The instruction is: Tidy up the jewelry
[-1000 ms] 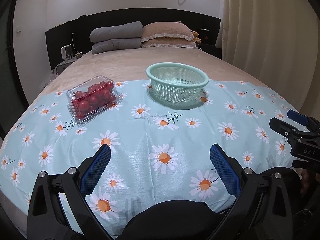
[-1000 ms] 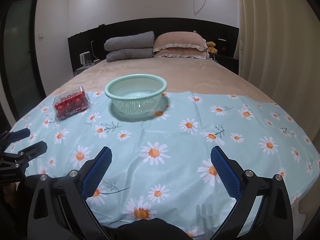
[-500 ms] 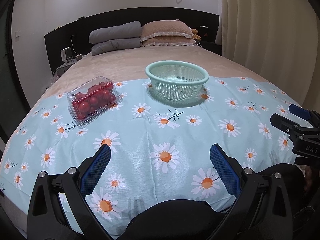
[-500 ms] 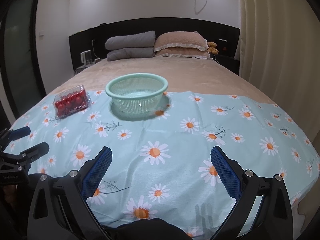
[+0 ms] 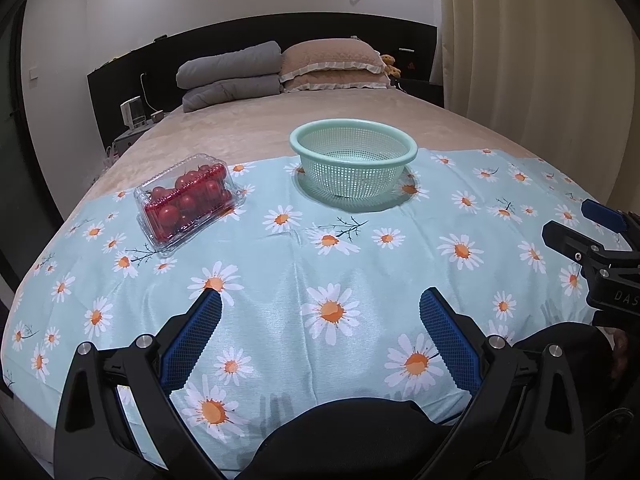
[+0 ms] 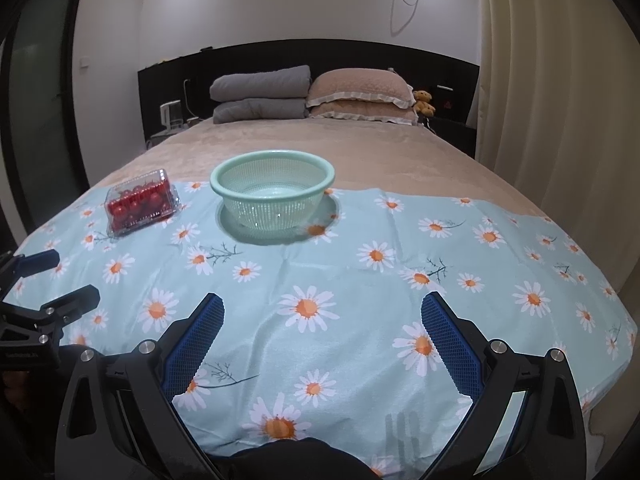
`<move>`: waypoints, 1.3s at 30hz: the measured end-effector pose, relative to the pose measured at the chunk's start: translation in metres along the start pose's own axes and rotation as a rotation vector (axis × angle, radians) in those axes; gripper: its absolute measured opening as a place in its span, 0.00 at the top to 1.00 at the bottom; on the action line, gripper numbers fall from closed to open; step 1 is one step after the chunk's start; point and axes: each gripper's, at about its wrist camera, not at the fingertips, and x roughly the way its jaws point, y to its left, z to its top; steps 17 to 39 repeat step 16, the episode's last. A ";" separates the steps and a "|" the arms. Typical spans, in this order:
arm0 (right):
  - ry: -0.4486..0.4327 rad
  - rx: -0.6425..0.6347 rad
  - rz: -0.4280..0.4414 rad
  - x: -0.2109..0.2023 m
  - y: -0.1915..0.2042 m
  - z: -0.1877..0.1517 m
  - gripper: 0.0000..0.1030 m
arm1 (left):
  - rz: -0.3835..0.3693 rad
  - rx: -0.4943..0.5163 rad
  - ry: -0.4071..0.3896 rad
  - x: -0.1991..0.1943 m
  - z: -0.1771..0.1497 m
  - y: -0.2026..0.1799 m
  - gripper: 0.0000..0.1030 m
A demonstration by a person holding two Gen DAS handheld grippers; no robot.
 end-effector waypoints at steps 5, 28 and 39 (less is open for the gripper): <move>-0.002 0.002 0.005 0.000 0.000 0.000 0.08 | -0.001 0.001 0.001 0.000 0.000 -0.001 0.05; -0.009 0.003 0.012 -0.001 0.000 0.000 0.08 | -0.007 0.005 0.008 0.001 0.000 -0.005 0.06; -0.009 0.003 0.012 -0.001 0.000 0.000 0.08 | -0.007 0.005 0.008 0.001 0.000 -0.005 0.06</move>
